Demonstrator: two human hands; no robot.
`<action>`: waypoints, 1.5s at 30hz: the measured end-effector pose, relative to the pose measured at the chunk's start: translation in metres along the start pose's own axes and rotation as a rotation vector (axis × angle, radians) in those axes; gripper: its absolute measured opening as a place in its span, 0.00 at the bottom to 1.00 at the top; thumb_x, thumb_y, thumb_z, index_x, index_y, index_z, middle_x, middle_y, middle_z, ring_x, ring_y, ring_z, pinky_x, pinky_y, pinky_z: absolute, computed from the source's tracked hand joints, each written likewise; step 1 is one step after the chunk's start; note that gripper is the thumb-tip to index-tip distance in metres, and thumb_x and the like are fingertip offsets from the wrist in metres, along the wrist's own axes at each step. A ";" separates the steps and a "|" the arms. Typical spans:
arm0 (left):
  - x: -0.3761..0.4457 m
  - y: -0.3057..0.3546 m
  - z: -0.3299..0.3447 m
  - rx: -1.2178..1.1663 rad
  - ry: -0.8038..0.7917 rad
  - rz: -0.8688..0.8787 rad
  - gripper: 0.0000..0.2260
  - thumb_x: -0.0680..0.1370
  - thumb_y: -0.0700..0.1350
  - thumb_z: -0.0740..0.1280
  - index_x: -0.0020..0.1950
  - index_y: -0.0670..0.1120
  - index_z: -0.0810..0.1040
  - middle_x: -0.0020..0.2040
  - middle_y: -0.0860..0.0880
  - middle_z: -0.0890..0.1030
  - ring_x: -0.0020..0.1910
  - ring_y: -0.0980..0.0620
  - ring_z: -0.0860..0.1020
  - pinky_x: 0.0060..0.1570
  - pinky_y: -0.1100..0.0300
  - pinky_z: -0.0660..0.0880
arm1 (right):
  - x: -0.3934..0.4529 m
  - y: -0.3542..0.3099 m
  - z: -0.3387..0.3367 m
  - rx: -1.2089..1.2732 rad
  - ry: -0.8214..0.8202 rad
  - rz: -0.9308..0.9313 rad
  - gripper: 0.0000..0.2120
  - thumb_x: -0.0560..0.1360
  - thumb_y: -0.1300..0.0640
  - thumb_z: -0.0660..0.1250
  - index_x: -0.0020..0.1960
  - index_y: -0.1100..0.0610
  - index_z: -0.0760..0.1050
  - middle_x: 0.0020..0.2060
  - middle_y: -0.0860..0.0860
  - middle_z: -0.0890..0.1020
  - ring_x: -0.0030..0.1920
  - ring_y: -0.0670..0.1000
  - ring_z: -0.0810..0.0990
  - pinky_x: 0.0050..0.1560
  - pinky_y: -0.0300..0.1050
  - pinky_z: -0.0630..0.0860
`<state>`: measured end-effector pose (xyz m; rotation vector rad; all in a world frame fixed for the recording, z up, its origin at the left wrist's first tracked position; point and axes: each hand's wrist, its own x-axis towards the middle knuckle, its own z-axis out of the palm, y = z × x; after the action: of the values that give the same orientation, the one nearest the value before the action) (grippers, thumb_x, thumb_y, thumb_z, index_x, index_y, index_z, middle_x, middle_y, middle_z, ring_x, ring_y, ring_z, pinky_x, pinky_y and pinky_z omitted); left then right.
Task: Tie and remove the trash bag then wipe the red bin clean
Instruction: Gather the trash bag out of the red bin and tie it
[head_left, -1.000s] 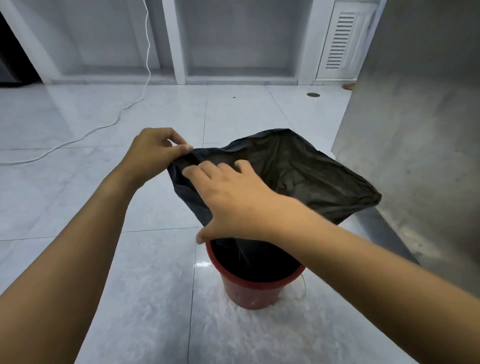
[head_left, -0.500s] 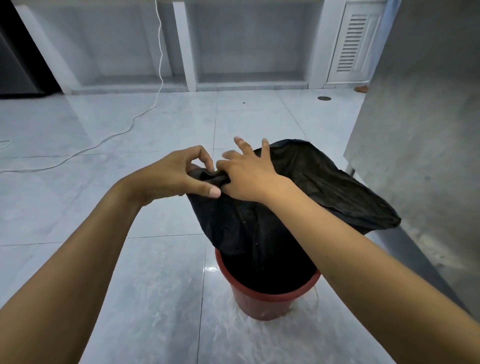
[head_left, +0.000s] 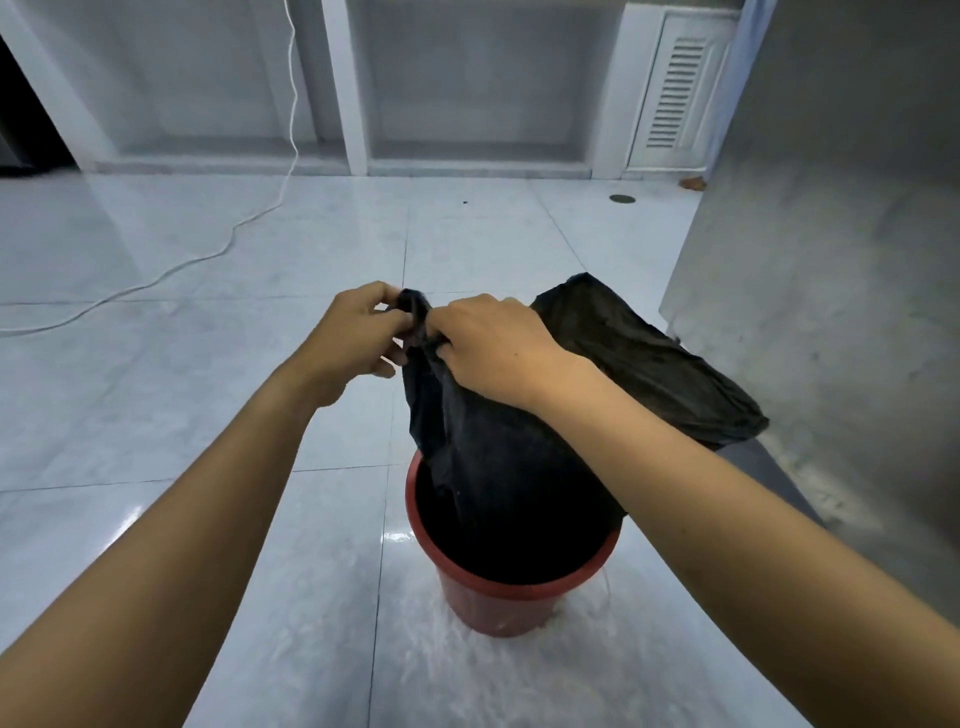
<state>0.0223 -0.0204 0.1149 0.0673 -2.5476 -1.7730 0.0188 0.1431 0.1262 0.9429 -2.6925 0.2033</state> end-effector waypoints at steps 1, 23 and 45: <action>0.000 0.004 0.002 -0.044 -0.093 0.002 0.08 0.76 0.38 0.62 0.49 0.45 0.80 0.39 0.46 0.80 0.32 0.50 0.78 0.30 0.60 0.74 | 0.000 -0.001 0.002 0.011 0.013 0.004 0.08 0.79 0.57 0.58 0.54 0.53 0.75 0.49 0.51 0.80 0.50 0.55 0.76 0.42 0.47 0.63; 0.000 -0.001 0.026 0.041 -0.101 0.013 0.05 0.77 0.38 0.58 0.44 0.46 0.66 0.28 0.52 0.66 0.24 0.55 0.62 0.22 0.64 0.59 | -0.011 0.042 -0.011 0.464 -0.160 0.127 0.07 0.76 0.59 0.65 0.40 0.52 0.72 0.34 0.43 0.75 0.36 0.42 0.72 0.34 0.37 0.65; -0.001 -0.002 0.044 0.126 -0.163 0.143 0.03 0.75 0.36 0.62 0.46 0.40 0.75 0.32 0.50 0.74 0.28 0.54 0.69 0.29 0.62 0.66 | -0.015 0.044 0.002 0.404 -0.190 0.158 0.09 0.71 0.56 0.71 0.37 0.54 0.71 0.33 0.47 0.76 0.36 0.46 0.73 0.32 0.40 0.66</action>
<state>0.0211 0.0205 0.0974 -0.2594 -2.6949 -1.6288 0.0020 0.1851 0.1184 0.8895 -2.9658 0.7500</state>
